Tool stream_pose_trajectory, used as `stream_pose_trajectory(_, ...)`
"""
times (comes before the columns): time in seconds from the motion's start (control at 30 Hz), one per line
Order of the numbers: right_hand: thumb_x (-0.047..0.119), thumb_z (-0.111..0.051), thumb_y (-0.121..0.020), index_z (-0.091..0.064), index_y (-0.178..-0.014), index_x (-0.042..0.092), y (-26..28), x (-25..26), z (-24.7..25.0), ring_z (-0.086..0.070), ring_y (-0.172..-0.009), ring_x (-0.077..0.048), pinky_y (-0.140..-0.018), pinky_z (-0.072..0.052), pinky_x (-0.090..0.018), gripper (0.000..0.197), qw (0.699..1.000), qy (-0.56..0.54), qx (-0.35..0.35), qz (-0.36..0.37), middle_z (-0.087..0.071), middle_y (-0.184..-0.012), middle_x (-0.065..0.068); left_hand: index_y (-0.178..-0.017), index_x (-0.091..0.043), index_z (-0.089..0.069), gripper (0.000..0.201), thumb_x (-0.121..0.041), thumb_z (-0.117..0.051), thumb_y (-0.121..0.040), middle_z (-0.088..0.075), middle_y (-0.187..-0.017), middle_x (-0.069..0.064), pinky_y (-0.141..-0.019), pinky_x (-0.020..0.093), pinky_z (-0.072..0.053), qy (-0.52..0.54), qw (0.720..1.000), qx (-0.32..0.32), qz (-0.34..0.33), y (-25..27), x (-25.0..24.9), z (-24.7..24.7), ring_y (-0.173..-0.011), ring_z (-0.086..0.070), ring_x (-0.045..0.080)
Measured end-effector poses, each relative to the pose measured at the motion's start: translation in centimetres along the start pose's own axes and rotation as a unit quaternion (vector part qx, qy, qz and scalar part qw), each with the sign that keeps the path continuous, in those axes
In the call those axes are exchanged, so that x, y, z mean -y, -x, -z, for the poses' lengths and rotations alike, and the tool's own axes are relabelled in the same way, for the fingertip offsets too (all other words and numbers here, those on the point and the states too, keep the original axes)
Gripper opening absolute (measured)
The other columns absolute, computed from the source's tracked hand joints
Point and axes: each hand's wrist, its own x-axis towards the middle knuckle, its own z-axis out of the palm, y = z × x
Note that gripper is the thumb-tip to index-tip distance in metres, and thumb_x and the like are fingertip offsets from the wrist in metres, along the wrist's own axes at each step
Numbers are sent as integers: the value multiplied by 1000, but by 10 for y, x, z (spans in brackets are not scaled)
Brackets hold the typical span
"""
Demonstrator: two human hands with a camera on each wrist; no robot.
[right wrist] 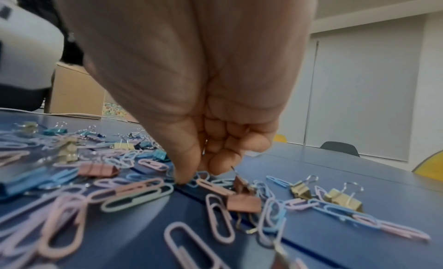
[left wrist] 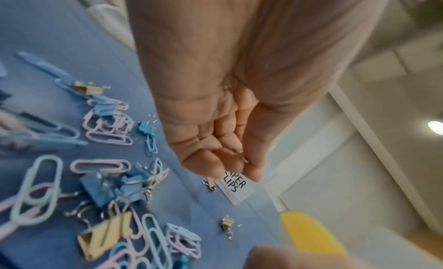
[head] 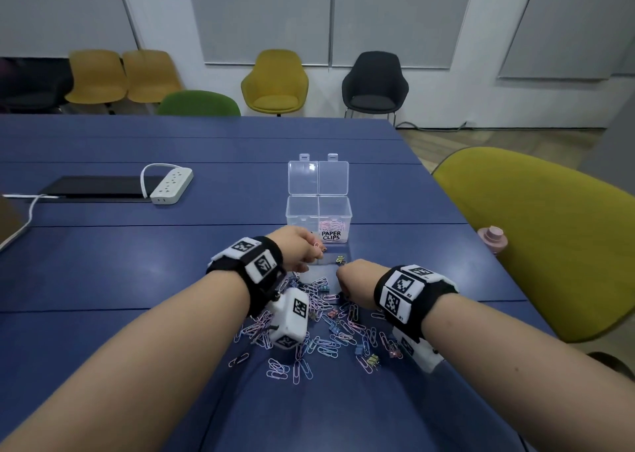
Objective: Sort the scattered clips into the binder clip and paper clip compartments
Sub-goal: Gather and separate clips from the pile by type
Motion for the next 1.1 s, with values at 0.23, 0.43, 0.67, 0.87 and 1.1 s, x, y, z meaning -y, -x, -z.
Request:
stream_pose_trajectory(0.23, 6, -51, -89, -56, -90, 18, 9, -22, 3, -57, -88, -19, -77, -45, -26, 14, 970, -229, -76, 1, -64, -103, -5, -80, -5, -53, 28, 12, -33, -89, -52, -70, 7, -42, 19, -44, 166, 985, 11, 48, 19, 14, 10, -56, -45, 13)
stream_pose_trajectory(0.43, -7, -33, -90, -43, -68, 10, 21, -35, -1, -36, -55, -15, -49, -26, -24, 29, 618, -778, -104, -38, -37, -64, -5, -86, -22, -64, 23, 0, -56, -81, -66, -93, -1, -69, 21, -47, -369, 925, 14, -94, 30, 19, 3, -78, -56, 13)
stream_pose_trajectory(0.67, 2, -39, -87, -43, -70, 11, 24, -19, 1, -36, -56, -19, -51, -28, -27, 19, 869, -486, -87, -39, -42, -68, -9, -103, -20, -70, 36, 4, -53, -82, -67, -113, -2, -84, 23, -45, -501, 853, 69, -126, 36, 17, -14, -105, -61, 18)
stream_pose_trajectory(0.87, 16, -55, -89, -52, -117, 16, 35, -2, -5, -56, -99, -26, -72, -38, -27, 29, 994, -99, -34, 38, -60, -113, -8, -99, -13, -66, 21, -6, -53, -84, -68, -105, 6, -85, 32, -49, -560, 820, 47, -104, 35, 16, -24, -100, -62, 26)
stream_pose_trajectory(1.1, 17, -49, -93, -57, -111, 14, 25, 1, -13, -60, -103, -31, -73, -42, -31, 20, 998, -46, -46, 0, -62, -114, -12, -105, -12, -64, 21, -7, -55, -86, -66, -110, 8, -80, 26, -44, -542, 834, 45, -99, 32, 19, -27, -104, -60, 27)
